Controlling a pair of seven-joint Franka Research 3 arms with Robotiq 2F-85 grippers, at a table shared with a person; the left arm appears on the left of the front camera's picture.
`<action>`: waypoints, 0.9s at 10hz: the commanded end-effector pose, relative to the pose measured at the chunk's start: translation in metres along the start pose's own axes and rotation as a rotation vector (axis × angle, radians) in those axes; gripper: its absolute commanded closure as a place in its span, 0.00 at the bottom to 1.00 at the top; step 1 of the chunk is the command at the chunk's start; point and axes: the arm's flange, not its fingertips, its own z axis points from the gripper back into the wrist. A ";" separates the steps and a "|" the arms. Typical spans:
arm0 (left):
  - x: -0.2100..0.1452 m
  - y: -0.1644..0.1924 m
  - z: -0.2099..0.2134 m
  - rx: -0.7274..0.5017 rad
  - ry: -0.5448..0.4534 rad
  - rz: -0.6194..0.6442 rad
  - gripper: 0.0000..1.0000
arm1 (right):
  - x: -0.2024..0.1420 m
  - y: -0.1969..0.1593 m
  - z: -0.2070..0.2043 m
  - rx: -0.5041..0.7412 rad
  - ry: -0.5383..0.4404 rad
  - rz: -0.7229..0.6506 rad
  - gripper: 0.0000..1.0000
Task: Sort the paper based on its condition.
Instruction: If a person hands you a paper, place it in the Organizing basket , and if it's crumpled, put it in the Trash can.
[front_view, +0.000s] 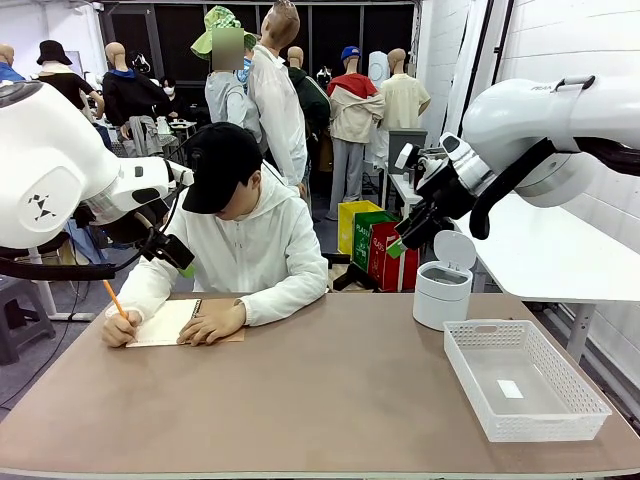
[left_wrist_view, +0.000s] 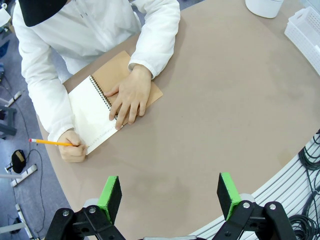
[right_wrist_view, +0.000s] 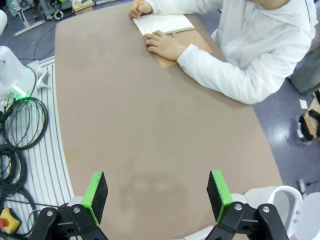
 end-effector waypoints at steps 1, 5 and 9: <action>-0.001 0.001 0.000 -0.001 0.000 0.001 0.00 | 0.000 0.000 0.000 -0.002 0.001 0.000 0.00; -0.001 0.001 0.000 -0.001 0.000 0.001 0.00 | 0.000 0.000 0.000 -0.002 0.001 0.000 0.00; -0.001 0.001 0.000 -0.001 0.000 0.001 0.00 | 0.000 0.000 0.000 -0.002 0.001 0.000 0.00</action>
